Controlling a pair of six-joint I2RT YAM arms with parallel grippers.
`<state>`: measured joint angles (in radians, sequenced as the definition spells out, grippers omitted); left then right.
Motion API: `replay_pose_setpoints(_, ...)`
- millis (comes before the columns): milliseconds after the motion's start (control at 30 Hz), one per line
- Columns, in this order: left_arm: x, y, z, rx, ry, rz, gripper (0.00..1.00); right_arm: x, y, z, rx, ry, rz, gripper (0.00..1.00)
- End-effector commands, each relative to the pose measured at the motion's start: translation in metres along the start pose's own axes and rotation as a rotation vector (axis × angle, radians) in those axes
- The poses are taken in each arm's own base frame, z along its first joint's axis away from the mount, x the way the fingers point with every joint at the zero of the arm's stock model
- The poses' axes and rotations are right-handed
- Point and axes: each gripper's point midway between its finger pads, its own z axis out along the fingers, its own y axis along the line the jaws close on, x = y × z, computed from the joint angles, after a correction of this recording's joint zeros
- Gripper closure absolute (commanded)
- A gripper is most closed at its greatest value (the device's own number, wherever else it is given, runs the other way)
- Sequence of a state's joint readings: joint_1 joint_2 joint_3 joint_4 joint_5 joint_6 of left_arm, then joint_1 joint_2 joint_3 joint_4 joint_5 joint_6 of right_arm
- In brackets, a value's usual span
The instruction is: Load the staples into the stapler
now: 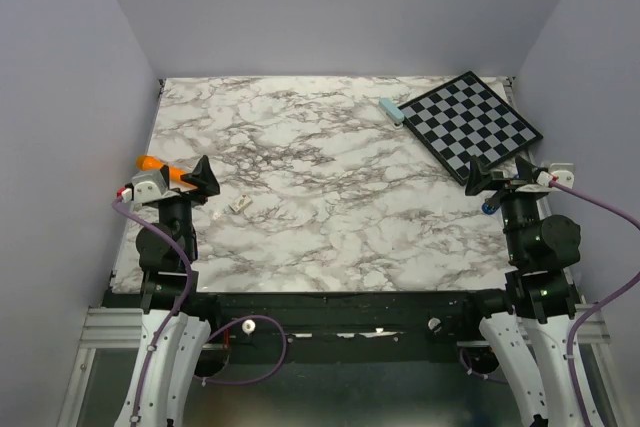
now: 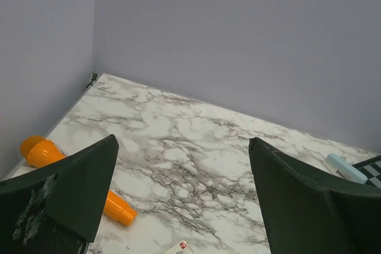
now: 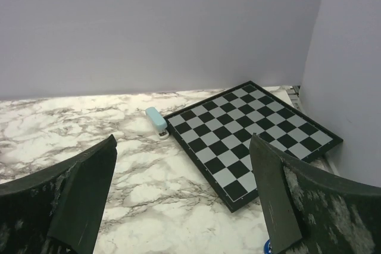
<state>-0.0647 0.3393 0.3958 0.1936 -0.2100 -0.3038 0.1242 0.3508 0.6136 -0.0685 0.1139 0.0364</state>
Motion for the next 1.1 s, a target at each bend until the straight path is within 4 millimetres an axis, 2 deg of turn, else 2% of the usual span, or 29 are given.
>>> replay_pose_setpoints(0,-0.003,-0.004,0.000,0.024,-0.019,-0.010,0.01,-0.008,-0.003,-0.003,0.016,-0.010,-0.005,0.00)
replay_pose_setpoints(133,-0.005,-0.001,-0.002,0.008,-0.025,-0.025,0.01,-0.010,-0.012,-0.005,0.072,-0.024,0.024,0.00)
replay_pose_setpoints(233,-0.008,-0.002,-0.004,0.010,-0.032,-0.027,0.01,-0.013,-0.012,-0.005,0.077,-0.019,0.049,0.00)
replay_pose_setpoints(433,-0.011,-0.014,-0.010,0.057,-0.031,-0.039,0.01,-0.011,-0.014,0.002,0.125,0.015,0.154,0.00)
replay_pose_setpoints(600,-0.003,-0.018,-0.012,0.060,0.004,-0.045,0.01,-0.003,-0.004,0.012,0.100,0.074,0.231,0.00)
replay_pose_setpoints(767,0.012,-0.021,-0.012,0.045,0.084,-0.061,0.01,0.020,0.021,0.025,0.006,0.186,0.311,0.00)
replay_pose_setpoints(833,0.030,-0.019,-0.011,0.019,0.166,-0.066,0.01,0.030,0.026,0.027,-0.003,0.237,0.339,0.00)
replay_pose_setpoints(867,0.029,-0.020,-0.009,0.009,0.173,-0.095,0.01,0.045,0.026,0.029,0.007,0.296,0.337,0.00)
replay_pose_setpoints(900,0.047,-0.015,-0.011,-0.020,0.250,-0.086,0.01,0.050,0.025,0.029,0.018,0.319,0.340,0.00)
replay_pose_setpoints(967,0.052,-0.012,-0.010,-0.061,0.293,-0.095,0.01,0.067,0.023,0.028,0.049,0.382,0.342,0.00)
replay_pose_setpoints(1000,0.067,-0.008,-0.012,-0.094,0.357,-0.094,0.01,0.070,0.022,0.028,0.051,0.394,0.338,0.00)
replay_pose_setpoints(1067,0.070,-0.007,-0.011,-0.120,0.399,-0.097,0.01,0.077,0.023,0.028,0.050,0.422,0.330,0.00)
